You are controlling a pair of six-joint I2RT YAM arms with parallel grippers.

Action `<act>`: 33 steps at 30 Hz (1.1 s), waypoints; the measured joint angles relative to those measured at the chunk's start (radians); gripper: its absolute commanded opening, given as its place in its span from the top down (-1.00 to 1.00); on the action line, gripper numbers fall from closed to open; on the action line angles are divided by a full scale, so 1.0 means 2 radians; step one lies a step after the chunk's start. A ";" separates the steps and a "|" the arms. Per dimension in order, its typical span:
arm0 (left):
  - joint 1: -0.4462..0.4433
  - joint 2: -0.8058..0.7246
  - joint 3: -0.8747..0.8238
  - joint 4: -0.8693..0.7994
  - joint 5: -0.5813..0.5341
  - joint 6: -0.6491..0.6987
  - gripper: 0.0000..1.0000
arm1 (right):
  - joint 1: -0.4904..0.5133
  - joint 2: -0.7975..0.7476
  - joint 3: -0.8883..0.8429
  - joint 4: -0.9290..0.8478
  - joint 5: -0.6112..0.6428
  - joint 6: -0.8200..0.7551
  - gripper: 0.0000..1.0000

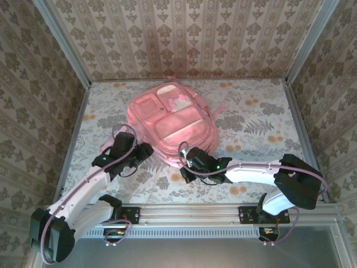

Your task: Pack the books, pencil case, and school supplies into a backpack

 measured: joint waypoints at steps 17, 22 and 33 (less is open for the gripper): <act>-0.078 0.069 -0.031 0.112 -0.018 -0.065 -0.18 | -0.009 -0.014 -0.043 0.079 0.010 0.053 0.88; -0.080 0.069 -0.032 0.112 -0.021 -0.067 -0.17 | -0.013 0.003 -0.043 0.097 0.009 0.064 0.74; -0.081 0.069 -0.032 0.116 -0.023 -0.067 -0.16 | -0.019 0.016 -0.040 0.108 0.009 0.081 0.55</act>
